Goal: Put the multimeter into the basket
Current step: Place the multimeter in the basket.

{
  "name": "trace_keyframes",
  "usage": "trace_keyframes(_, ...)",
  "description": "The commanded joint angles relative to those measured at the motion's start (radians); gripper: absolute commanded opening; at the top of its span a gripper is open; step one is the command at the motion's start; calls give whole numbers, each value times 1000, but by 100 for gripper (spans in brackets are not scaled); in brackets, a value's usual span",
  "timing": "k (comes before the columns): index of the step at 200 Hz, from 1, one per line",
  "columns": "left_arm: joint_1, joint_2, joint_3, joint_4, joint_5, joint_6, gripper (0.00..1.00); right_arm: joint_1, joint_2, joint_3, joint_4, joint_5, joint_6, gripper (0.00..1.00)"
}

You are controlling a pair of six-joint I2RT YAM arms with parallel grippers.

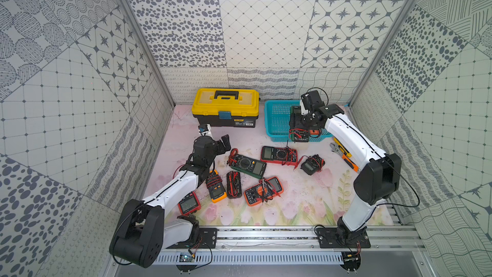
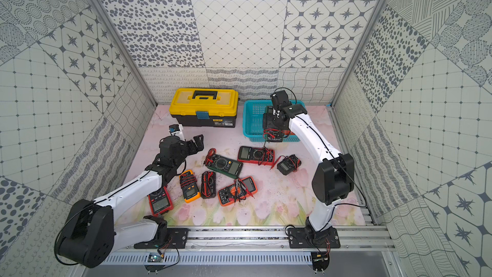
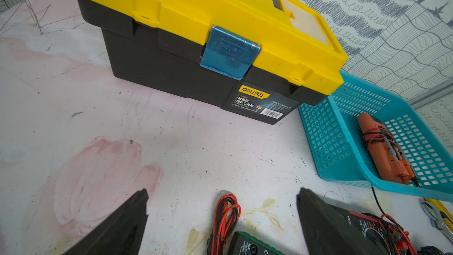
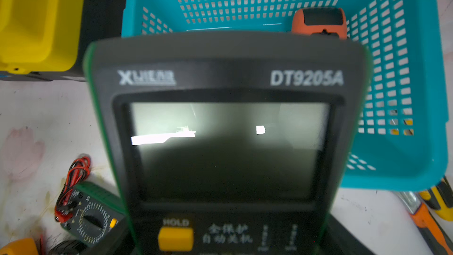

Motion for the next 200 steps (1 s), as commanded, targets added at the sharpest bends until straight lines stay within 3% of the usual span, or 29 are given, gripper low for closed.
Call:
trace_keyframes(1,-1,-12,3,10,18,8,99,-36,86,127,58,-24,-63,11)
trace_keyframes(103,-1,-1,6,22,48,-23,99,-70,533,667,-82,22,-114,8)
trace_keyframes(200,0,15,5,33,50,-32,99,-73,566,559,-105,46,-161,7)
